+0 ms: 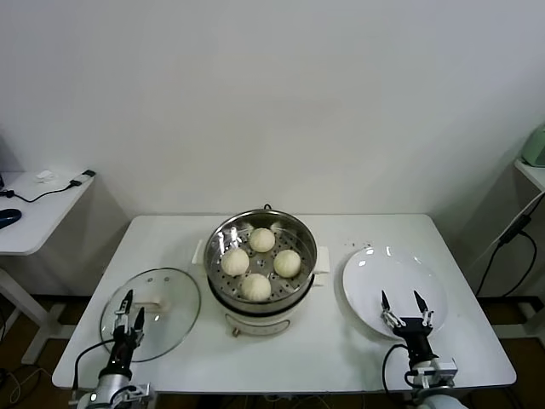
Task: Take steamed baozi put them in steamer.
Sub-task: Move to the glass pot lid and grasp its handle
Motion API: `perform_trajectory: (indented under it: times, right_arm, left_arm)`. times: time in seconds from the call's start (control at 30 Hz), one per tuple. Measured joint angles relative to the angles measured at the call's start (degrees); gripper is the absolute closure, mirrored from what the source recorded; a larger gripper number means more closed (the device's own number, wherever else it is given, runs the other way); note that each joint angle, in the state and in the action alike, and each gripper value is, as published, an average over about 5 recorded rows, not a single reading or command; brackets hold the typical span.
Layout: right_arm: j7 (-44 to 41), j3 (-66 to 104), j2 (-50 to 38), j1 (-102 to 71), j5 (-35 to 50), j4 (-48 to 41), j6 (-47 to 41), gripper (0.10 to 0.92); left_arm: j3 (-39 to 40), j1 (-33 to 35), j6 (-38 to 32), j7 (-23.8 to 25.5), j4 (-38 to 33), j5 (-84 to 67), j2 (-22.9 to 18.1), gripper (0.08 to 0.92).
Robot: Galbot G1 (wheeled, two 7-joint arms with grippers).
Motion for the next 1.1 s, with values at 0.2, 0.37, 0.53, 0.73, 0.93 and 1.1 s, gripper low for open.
perform_trajectory:
  times: [0.2,0.37,0.53,0.73,0.93,1.1]
  right_arm:
    - [0.24,0.08,0.31,0.3,-0.44,0.14,-0.17,0.203]
    - [0.28,0.09,0.29,0.56,-0.99,0.17,-0.37,0.202]
    - [0.4,0.1,0.23,0.75,-1.46,0.18,-0.54,0.203]
    - [0.67,-0.05,0.32,1.16,-1.94,0.19,-0.82,0.203]
    - [0.74,-0.33,0.54,1.53,-2.28,0.16,-0.86,0.203]
    - [0.72,-0.41,0.68,1.48,-2.36,0.13,-0.83,0.203]
  left_arm:
    - [0.4,-2.52,0.61,-0.35,2.79,1.14,-0.04,0.177]
    - [0.92,-3.98,1.09,-0.39,4.12,1.99,-0.17,0.199]
    - [1.35,-4.65,1.27,-0.53,5.68,2.6,-0.14,0.329]
    - [1.49,-5.26,1.64,-0.67,6.89,3.12,-0.49,0.502]
    - [1.53,-6.21,1.87,-0.88,7.99,3.48,-1.18,0.675]
    - [1.31,-6.55,1.85,-0.98,8.31,3.37,-1.53,0.818]
